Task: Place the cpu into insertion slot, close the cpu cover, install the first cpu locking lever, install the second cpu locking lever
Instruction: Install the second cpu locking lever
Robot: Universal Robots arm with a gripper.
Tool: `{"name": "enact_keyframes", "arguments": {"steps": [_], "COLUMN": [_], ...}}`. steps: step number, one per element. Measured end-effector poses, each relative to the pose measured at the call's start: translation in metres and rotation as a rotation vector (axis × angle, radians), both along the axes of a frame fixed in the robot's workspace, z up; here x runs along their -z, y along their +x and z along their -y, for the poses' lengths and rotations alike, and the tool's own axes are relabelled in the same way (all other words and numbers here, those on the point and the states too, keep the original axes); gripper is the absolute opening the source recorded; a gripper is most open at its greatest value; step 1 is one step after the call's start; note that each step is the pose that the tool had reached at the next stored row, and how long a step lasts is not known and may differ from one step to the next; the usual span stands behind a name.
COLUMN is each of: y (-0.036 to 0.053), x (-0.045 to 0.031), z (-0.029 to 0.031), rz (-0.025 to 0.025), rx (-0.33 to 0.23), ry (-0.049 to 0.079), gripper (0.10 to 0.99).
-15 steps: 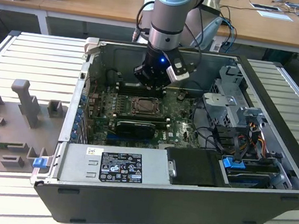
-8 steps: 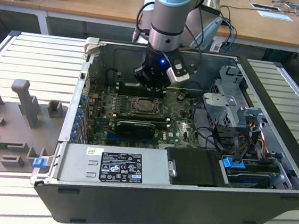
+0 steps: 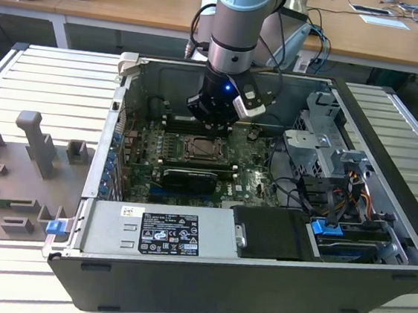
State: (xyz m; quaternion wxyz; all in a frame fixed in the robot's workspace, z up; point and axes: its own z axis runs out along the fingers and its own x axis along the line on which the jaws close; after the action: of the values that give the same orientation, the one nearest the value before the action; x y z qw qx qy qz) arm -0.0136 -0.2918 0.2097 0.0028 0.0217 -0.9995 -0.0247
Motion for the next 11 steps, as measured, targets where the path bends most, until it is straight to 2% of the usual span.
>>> {"name": "enact_keyframes", "arguments": {"steps": [8,11], "y": [0.0000,0.0000], "x": [-0.0006,-0.0072], "z": [0.0005,0.0004], "rz": [0.0000,0.0000], "rx": [0.000,0.000], "ry": [0.000,0.000], "gripper": [0.106,0.106]}}
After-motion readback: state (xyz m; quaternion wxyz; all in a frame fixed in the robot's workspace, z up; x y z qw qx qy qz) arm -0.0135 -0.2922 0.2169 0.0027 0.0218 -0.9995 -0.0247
